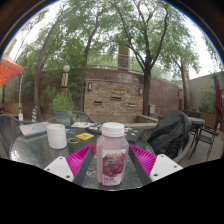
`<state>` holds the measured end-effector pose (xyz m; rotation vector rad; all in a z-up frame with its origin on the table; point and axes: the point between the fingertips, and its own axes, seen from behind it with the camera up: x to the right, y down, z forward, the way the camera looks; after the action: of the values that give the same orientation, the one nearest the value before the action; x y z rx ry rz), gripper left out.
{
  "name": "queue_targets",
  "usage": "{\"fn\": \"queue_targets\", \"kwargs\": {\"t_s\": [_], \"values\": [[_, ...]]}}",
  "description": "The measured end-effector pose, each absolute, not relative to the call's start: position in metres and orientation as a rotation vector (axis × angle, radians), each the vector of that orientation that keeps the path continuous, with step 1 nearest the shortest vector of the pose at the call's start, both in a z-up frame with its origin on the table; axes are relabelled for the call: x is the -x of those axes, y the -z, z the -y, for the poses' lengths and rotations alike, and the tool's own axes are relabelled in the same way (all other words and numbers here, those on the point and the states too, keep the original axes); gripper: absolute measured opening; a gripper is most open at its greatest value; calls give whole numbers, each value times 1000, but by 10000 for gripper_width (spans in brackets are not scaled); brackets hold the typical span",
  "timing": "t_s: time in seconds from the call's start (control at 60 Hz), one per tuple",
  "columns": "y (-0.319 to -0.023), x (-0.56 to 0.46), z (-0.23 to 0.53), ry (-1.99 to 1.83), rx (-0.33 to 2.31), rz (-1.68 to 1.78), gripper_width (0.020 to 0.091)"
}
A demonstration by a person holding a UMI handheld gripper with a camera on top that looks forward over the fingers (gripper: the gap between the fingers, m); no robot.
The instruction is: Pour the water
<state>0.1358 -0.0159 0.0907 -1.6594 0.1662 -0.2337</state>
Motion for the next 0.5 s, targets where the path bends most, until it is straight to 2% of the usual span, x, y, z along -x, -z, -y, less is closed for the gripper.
{"fn": "queue_targets", "kwargs": {"t_s": [0.05,0.067,0.1,0.117,0.267,0.433,0.5], "values": [[-90,-139,11,250,1661,-164,778],[-90,-137,10,251,1660,-165,739],[-91,-136,7,246,1654,-162,605],[-87,-137,5,244,1659,-161,574],[-89,-130,8,253,1638,-131,553],[-87,-131,6,221,1667,-143,429],[-101,-132,1,290,1667,-94,430]]}}
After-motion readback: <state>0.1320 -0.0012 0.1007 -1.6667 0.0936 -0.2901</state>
